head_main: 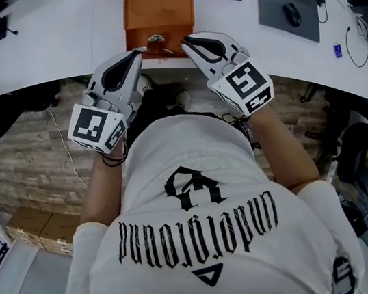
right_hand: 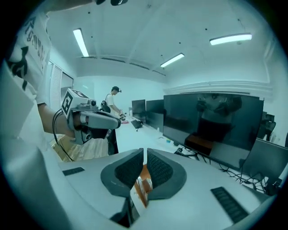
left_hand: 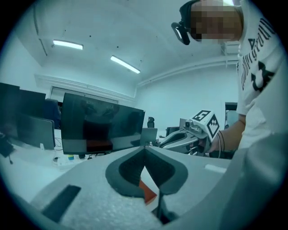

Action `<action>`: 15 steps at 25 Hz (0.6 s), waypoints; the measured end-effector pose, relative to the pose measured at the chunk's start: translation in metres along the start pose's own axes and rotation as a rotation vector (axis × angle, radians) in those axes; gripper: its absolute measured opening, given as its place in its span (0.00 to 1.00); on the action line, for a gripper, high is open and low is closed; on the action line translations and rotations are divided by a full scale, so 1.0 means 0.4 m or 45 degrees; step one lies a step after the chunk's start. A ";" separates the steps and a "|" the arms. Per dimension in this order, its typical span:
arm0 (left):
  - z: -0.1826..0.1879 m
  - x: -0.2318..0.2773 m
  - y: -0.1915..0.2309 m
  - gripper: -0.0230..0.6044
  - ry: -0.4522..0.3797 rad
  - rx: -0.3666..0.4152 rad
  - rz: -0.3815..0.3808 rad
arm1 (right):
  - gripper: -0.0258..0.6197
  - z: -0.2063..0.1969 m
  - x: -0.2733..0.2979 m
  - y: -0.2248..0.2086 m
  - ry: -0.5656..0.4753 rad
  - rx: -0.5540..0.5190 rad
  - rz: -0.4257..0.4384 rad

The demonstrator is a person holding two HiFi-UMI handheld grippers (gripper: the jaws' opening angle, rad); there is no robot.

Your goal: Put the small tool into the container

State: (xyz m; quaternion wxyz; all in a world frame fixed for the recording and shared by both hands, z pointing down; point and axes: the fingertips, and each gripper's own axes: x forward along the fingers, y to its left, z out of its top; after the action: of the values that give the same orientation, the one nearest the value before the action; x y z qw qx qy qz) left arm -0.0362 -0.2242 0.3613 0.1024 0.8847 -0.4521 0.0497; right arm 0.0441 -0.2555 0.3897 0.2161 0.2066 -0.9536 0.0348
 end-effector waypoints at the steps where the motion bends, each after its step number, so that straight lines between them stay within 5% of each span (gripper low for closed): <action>1: 0.020 -0.007 -0.004 0.06 -0.017 0.010 0.008 | 0.09 0.017 -0.017 -0.002 -0.026 -0.013 -0.009; 15: 0.203 -0.071 -0.074 0.06 -0.148 0.137 0.045 | 0.06 0.237 -0.219 0.016 -0.315 -0.104 -0.059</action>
State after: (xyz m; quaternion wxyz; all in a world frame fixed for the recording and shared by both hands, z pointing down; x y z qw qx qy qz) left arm -0.0292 -0.2034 0.2730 0.0273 0.8822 -0.4694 0.0244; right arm 0.0757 -0.2311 0.2667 0.1060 0.2224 -0.9686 -0.0347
